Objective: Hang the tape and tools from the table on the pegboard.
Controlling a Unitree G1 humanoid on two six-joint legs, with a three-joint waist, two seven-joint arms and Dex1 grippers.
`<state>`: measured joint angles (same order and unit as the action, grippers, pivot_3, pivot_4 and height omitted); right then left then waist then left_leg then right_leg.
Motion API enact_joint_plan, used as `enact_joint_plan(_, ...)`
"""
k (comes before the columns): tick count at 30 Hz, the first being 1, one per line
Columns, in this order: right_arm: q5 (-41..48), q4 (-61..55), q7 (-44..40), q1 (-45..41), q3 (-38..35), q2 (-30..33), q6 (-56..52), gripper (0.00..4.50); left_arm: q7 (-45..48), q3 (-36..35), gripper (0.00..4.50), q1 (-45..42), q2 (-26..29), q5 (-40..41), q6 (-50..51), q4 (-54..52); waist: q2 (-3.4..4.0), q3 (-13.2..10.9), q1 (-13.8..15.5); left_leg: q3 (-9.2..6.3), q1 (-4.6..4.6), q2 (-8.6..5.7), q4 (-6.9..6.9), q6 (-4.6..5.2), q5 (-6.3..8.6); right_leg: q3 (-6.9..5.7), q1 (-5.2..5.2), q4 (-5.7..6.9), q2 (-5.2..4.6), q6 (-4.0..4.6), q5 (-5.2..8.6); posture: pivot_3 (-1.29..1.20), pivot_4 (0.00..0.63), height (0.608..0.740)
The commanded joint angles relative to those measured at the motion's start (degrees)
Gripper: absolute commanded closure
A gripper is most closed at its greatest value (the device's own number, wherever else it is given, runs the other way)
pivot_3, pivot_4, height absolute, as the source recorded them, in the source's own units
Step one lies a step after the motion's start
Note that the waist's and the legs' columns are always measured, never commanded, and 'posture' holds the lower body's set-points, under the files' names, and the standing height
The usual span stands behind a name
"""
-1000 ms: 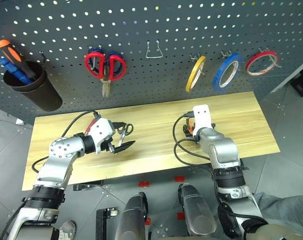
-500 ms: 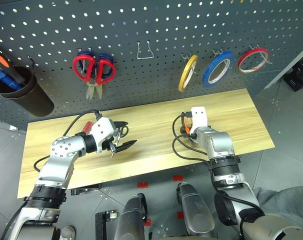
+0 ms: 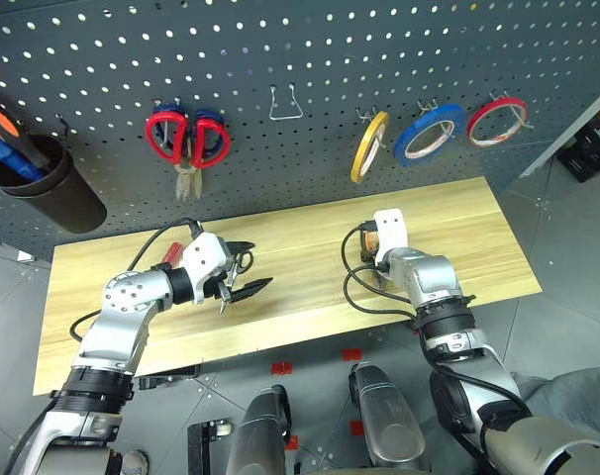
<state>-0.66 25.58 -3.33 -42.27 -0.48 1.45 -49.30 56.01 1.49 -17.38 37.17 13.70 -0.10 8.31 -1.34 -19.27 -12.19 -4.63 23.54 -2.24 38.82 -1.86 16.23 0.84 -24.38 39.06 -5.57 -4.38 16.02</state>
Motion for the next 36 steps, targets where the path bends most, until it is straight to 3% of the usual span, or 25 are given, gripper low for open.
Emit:
enact_joint_plan(1,1.4,-14.0,-2.0,4.9,2.1,-0.4,-2.6,1.81,-0.6,-3.1,0.49,2.4,0.2,2.7,1.5,-4.9,0.00,0.0,-0.1,0.00,0.01,0.00,-0.01,0.00,0.00,0.00,-0.02,0.00,0.00,0.00,0.00,-0.24,0.290,0.740)
enact_joint_plan(7,7.0,-44.8,-4.9,19.5,5.6,-2.4,-11.7,1.81,-1.2,-7.2,0.49,8.0,1.0,9.0,9.5,-15.5,0.01,0.0,0.5,-0.04,0.25,-0.01,0.04,0.00,0.00,0.04,-0.23,0.04,-0.02,0.00,0.00,-0.22,0.290,0.740)
enact_joint_plan(10,6.1,-57.9,-5.8,22.6,12.2,-0.6,-5.0,1.81,-3.1,-9.9,0.49,10.8,1.2,11.2,12.3,-21.1,0.01,0.1,0.8,-0.01,0.27,-0.01,0.04,0.01,0.01,0.11,-0.34,0.09,-0.01,0.00,0.00,-0.22,0.294,0.740)
enact_joint_plan(14,3.7,-61.9,-5.4,17.7,15.6,0.0,5.8,1.81,-7.2,-13.0,0.49,12.0,0.1,14.4,16.6,-26.0,-0.06,0.1,1.1,0.09,0.35,-0.03,0.07,0.01,0.01,0.21,-0.60,0.31,-0.01,0.00,0.00,-0.22,0.303,0.740)
enact_joint_plan(21,-0.8,-48.0,-5.1,-1.0,15.0,-1.0,29.5,1.81,-16.9,-15.2,0.49,11.7,-2.8,17.2,22.8,-34.2,-0.23,0.2,1.1,0.19,0.39,-0.01,0.09,0.01,0.00,0.20,-0.77,0.44,-0.03,0.00,0.00,-0.20,0.301,0.740)
enact_joint_plan(27,-0.9,-25.0,-4.5,-15.1,11.3,-3.2,47.0,1.81,-23.8,-14.2,0.49,10.0,-5.9,16.2,25.9,-36.5,-0.41,0.3,1.1,0.26,0.38,-0.02,0.16,0.00,0.00,0.20,-0.76,0.50,-0.05,0.01,-0.01,-0.19,0.300,0.740)
enact_joint_plan(36,-2.7,-3.4,-3.8,-25.3,9.3,-3.6,63.9,1.81,-28.1,-11.6,0.49,6.2,-8.2,13.6,25.3,-35.6,-0.41,0.3,1.0,0.28,0.38,0.01,0.12,-0.01,-0.01,0.14,-0.81,0.77,-0.05,0.01,-0.01,-0.15,0.301,0.740)
